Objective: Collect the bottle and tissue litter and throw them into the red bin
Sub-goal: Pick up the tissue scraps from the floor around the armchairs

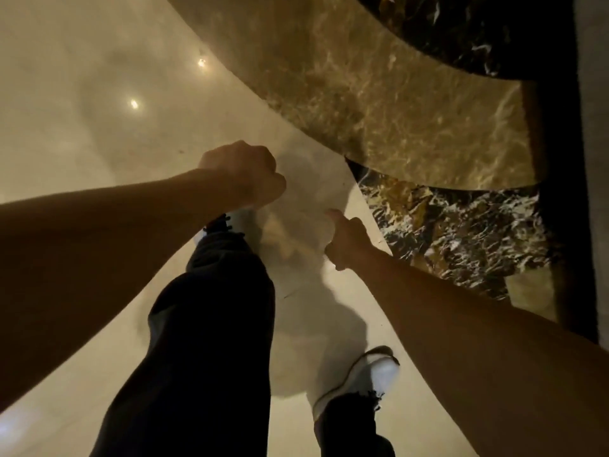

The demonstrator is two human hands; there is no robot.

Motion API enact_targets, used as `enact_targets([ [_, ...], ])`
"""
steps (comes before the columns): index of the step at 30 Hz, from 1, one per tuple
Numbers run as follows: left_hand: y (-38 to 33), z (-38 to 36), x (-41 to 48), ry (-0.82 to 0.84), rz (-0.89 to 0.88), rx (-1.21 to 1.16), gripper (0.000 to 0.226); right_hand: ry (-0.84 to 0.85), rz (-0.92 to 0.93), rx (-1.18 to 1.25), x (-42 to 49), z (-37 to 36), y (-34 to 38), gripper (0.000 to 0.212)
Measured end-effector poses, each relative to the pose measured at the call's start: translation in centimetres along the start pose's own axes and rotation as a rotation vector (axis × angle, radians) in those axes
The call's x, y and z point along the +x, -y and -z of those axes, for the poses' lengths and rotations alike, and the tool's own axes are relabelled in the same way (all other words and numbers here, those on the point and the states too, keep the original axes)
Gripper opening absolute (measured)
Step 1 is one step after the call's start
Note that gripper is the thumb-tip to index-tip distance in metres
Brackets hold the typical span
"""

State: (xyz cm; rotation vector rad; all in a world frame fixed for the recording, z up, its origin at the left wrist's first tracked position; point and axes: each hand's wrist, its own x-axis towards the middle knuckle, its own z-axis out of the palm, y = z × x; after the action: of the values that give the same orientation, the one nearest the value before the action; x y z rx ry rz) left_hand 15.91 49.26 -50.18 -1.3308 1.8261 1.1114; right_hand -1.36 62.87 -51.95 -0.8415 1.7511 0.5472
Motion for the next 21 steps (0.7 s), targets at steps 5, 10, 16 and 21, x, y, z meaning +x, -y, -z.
enact_targets([
  [5, -3.7, -6.3, -1.4, 0.057, -0.059, 0.061, 0.047, -0.041, 0.210, -0.168, 1.1, -6.9, -5.9, 0.065],
  [10, -5.8, -13.2, -2.2, 0.052, 0.008, 0.145, 0.041, -0.238, 0.366, -0.168, 4.1, -11.7, -10.1, 0.040],
  [16, -9.7, -16.5, -4.5, -0.027, 0.057, 0.293, 0.044, -0.201, 0.398, -0.019, 2.2, -7.6, -12.4, 0.023],
  [21, -17.6, -12.0, -10.2, -0.190, 0.085, 0.252, 0.047, -0.224, 0.425, 0.203, -6.8, 1.5, -14.6, 0.033],
])
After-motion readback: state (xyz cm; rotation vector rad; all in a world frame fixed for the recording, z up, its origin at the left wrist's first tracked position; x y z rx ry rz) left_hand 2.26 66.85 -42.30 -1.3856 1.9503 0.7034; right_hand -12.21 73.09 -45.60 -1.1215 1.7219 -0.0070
